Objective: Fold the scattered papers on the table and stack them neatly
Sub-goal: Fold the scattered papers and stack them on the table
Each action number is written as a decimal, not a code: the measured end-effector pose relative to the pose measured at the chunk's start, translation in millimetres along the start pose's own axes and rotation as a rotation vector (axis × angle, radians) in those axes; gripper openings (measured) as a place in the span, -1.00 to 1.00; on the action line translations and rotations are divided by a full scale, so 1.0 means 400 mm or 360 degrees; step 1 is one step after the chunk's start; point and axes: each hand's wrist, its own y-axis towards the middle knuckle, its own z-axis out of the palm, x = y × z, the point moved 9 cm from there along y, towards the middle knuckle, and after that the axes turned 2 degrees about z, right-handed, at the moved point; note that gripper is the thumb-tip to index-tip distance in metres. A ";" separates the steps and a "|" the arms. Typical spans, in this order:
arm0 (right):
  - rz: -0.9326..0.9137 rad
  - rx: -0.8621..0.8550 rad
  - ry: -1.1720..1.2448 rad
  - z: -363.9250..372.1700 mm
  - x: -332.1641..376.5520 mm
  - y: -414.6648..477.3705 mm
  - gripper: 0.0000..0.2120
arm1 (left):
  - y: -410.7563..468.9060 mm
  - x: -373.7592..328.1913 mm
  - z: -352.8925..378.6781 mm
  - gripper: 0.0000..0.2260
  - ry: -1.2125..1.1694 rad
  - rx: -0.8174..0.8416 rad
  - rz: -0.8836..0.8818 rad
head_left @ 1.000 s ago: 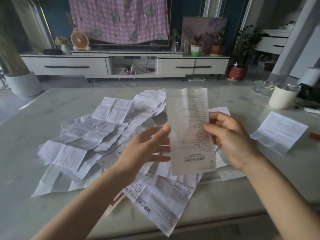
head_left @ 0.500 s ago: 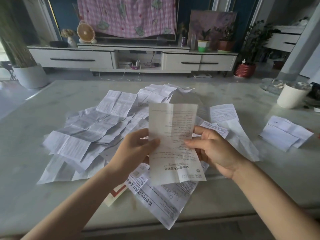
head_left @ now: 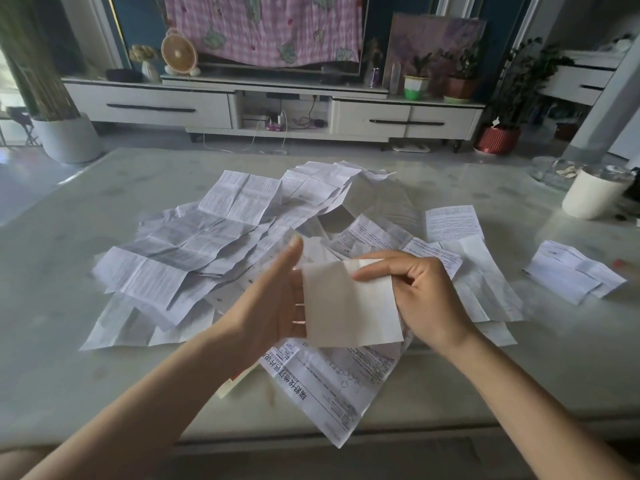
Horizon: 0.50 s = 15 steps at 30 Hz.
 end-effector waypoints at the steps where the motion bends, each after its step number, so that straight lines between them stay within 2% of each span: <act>1: -0.0038 0.0011 -0.0027 0.003 0.009 -0.002 -0.47 | -0.002 -0.006 -0.003 -0.53 0.0112 -0.0027 0.0065; 3: -0.0056 0.0084 -0.0087 0.014 0.017 -0.004 -0.50 | -0.007 -0.012 -0.027 -0.70 0.0231 -0.0200 0.0167; 5: 0.0085 0.0179 -0.0005 0.023 0.004 -0.001 -0.52 | -0.012 -0.012 -0.048 -0.86 0.0257 -0.0325 0.0195; 9: 0.0477 0.0143 0.0382 0.005 -0.024 0.010 -0.64 | -0.013 -0.021 -0.051 -0.87 0.0315 -0.0342 0.0216; 11: 0.0506 0.0265 0.0274 0.027 -0.021 0.006 -0.82 | -0.017 -0.022 -0.050 -0.86 0.0371 -0.0354 0.0242; 12: 0.0504 0.0356 0.0195 0.044 -0.019 0.003 -0.84 | -0.019 -0.024 -0.050 -0.86 0.0405 -0.0360 0.0258; 15: 0.0565 0.0421 0.0130 0.068 -0.025 0.007 -0.67 | -0.025 -0.028 -0.058 -0.87 0.0473 -0.0416 0.0296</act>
